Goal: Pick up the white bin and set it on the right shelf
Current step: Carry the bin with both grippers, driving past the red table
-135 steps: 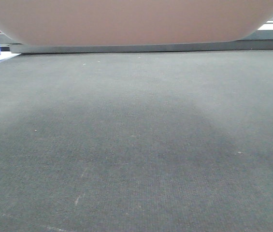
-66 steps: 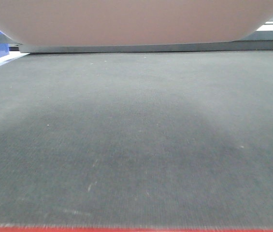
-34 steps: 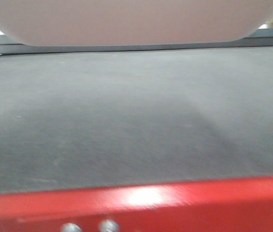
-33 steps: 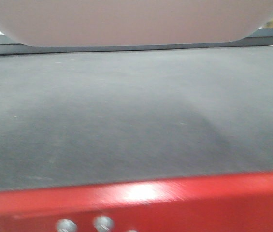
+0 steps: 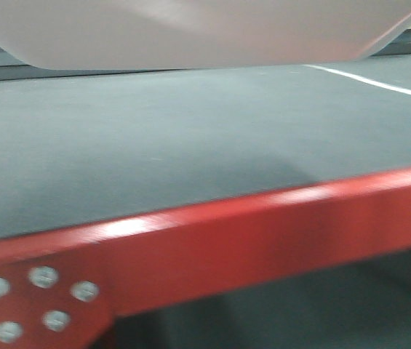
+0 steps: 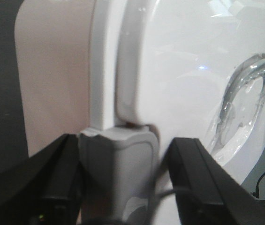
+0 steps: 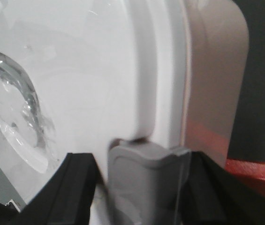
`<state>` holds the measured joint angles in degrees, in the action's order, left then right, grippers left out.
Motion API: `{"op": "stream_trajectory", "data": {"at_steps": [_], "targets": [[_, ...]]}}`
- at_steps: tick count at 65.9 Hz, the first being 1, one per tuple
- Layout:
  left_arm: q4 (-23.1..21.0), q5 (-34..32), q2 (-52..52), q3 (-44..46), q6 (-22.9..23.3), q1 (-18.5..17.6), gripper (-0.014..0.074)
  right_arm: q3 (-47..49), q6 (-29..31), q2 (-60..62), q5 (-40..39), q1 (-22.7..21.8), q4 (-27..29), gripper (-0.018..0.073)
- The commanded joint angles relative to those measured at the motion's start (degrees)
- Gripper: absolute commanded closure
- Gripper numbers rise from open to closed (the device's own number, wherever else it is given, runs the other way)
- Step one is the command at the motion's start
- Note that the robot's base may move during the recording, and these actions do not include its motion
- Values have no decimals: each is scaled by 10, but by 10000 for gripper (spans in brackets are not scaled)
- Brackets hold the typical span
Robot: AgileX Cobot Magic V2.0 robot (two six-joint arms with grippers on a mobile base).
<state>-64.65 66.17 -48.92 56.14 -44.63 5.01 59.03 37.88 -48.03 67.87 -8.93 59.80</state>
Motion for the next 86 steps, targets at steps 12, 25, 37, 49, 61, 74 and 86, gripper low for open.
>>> {"op": "stream_trajectory", "data": {"at_steps": [12,25,37,49,61,74,86], "targets": [[-109,91,9,23,-3,-12,390,20,7,6,51,5,112,252],[-109,91,10,23,-3,-12,390,20,7,6,51,5,112,252],[-109,91,10,23,-3,-12,390,20,7,6,51,5,112,252],[-109,91,10,23,-3,-12,390,20,7,6,51,5,112,252],[-109,91,10,23,-3,-12,390,20,7,6,51,5,112,252],[-109,91,10,23,-3,-12,390,20,7,6,51,5,112,252],[-109,91,10,23,-3,-12,390,20,7,6,51,5,112,252]]}}
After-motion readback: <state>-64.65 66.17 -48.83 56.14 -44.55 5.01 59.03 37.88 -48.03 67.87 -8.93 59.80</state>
